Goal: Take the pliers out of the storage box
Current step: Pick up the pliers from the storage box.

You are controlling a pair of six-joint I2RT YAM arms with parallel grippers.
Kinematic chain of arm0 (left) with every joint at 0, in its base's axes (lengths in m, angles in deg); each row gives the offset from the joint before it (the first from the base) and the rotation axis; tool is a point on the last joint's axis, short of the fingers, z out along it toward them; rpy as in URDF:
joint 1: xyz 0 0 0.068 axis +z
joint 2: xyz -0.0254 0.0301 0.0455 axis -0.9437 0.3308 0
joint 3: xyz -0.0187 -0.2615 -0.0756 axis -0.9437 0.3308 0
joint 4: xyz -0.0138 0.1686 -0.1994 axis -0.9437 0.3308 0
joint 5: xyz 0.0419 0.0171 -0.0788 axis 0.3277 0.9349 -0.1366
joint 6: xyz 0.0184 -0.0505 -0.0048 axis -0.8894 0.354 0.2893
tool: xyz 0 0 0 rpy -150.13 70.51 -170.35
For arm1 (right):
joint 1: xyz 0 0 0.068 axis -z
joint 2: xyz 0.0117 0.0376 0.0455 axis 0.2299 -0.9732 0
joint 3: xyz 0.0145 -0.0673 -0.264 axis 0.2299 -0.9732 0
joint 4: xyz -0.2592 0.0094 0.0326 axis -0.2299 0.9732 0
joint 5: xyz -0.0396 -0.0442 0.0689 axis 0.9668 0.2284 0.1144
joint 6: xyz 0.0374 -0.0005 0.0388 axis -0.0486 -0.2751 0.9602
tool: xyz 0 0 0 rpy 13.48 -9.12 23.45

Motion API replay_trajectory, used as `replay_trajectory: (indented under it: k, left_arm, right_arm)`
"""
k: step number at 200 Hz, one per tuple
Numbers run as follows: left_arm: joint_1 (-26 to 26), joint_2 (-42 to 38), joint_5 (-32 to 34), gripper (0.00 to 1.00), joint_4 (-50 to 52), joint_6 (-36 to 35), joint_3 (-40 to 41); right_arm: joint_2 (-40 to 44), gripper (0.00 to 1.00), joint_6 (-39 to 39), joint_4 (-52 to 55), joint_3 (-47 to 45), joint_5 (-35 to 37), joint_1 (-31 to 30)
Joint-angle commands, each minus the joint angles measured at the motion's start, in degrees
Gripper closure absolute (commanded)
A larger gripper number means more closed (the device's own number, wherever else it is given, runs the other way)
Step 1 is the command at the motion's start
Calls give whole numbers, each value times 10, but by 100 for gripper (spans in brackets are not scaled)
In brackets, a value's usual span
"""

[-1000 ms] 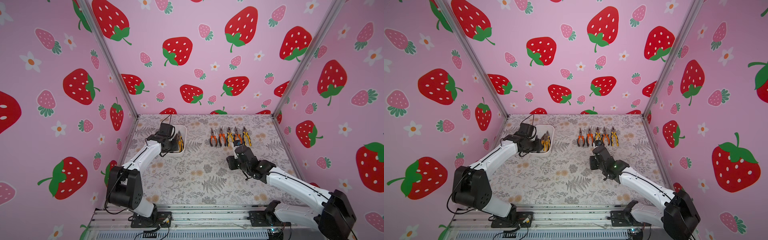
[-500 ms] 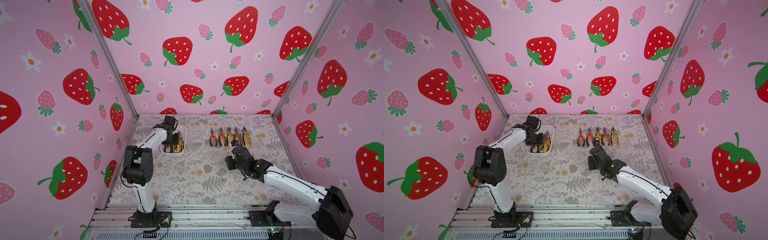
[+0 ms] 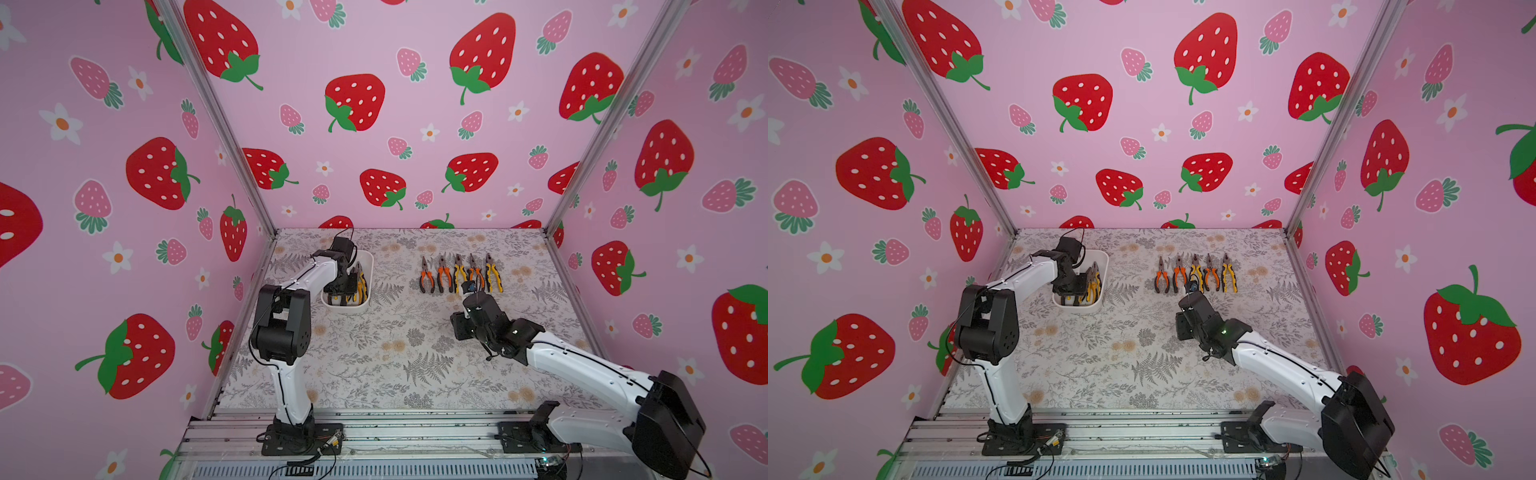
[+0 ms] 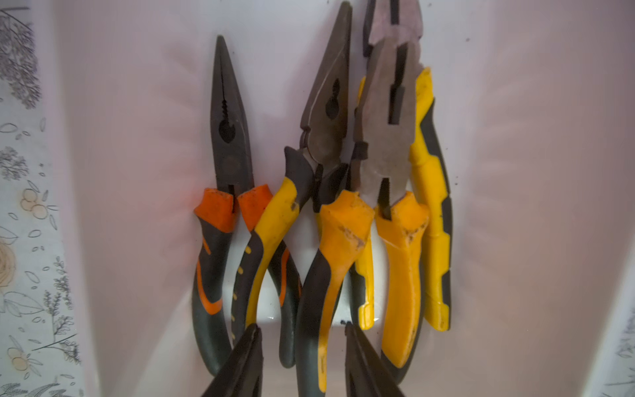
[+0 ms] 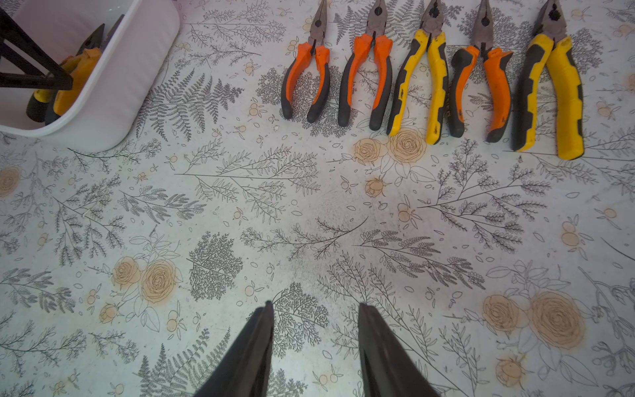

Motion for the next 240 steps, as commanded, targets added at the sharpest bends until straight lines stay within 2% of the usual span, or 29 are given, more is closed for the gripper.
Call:
replay_trajectory:
  k: [1, 49, 90, 96, 137, 186, 215, 240]
  left_arm:
    - [-1, 14, 11, 61, 20, -7, -17]
    - [-7, 38, 42, 63, 35, -9, -29]
    - [-7, 38, 48, 93, 35, -7, -32]
    - [-7, 37, 49, 100, 34, -6, -31]
    - [-11, -13, 57, 100, 27, 1, -22]
    - [-50, -159, 75, 100, 9, 0, 21]
    - [-108, -267, 89, 100, -18, 17, 85]
    - [-189, -348, 133, 100, -59, 44, 153]
  right_arm:
    - [-1, 55, 2, 1, 14, 9, -1]
    - [4, 54, 3, 0, 11, 8, 1]
    - [5, 55, 5, -2, 9, 8, 2]
    - [6, 54, 5, -2, 9, 8, 2]
    - [5, 54, 6, -2, 8, 7, 2]
    - [1, 54, 7, 0, 14, 7, 3]
    - [1, 55, 6, 32, 45, 6, 3]
    - [-17, 54, 23, 75, 99, -48, 5]
